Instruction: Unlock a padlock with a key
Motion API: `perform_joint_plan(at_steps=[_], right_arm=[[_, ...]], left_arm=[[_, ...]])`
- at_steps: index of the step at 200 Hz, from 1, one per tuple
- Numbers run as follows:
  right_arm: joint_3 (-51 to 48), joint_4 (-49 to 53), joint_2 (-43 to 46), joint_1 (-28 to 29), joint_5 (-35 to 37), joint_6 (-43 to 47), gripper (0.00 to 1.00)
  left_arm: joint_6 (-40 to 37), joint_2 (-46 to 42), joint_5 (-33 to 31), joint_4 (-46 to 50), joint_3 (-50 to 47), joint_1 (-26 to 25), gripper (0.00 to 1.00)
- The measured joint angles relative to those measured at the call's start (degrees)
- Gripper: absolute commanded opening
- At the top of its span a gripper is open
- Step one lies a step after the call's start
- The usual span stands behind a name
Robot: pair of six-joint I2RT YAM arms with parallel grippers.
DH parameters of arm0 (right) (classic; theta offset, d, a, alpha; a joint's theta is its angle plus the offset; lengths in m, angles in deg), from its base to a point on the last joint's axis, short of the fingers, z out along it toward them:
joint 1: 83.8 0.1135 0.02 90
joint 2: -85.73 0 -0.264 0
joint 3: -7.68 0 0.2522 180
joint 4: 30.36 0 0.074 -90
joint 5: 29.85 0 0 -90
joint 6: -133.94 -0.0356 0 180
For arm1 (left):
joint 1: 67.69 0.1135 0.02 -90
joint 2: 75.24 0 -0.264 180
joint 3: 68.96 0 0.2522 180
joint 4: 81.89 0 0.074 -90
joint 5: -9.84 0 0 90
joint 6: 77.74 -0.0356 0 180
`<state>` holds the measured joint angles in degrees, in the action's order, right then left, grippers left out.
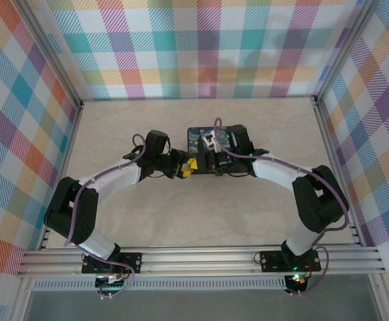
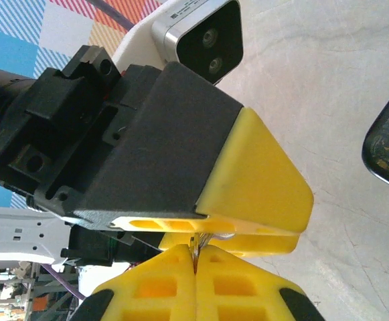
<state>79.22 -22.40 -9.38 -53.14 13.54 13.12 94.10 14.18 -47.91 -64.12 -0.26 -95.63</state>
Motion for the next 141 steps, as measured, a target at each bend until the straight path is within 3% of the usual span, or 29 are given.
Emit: perform_joint_plan(at_steps=[141], right_arm=[[0.0, -0.2, 0.0, 0.2, -0.9, 0.4, 0.08]], left_arm=[[-0.5, -2.0, -0.4, 0.2, -1.6, 1.8, 0.09]])
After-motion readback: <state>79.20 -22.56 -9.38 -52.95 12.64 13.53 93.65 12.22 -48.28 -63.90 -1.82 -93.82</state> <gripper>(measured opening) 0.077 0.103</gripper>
